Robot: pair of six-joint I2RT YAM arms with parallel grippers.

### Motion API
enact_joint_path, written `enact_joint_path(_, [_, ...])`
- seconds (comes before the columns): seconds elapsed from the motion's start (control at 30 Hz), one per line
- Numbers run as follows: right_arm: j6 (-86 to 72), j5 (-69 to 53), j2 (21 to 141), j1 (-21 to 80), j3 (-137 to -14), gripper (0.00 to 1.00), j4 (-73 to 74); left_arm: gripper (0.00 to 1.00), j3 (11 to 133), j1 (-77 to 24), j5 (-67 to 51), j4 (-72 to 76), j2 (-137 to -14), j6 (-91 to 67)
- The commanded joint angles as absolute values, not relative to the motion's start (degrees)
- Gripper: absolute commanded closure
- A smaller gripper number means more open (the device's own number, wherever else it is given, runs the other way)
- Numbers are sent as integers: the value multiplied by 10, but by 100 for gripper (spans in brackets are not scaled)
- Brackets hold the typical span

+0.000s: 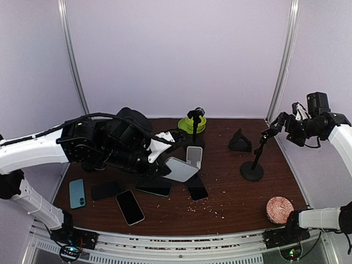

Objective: Remove the phone from the phone stand
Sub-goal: Place the phone at the center of the board.

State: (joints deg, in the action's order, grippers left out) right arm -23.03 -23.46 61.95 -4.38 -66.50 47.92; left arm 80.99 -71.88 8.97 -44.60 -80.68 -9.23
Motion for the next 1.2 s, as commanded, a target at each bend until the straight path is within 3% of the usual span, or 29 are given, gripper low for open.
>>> enact_joint_path(0.0, [-221,-207,595,-47,-685,1,503,100,772,-698,34,-377,-759,-149])
enact_joint_path(0.4, [-250,-209,534,-47,-674,1,522,100,610,-642,-126,-249,-703,-291])
enact_joint_path(0.63, [-290,-217,492,-47,-671,0,530,100,536,-637,-189,-134,-739,-402])
enact_joint_path(1.17, [-299,-256,464,-47,-669,1,540,100,543,-628,-275,-115,-868,-468])
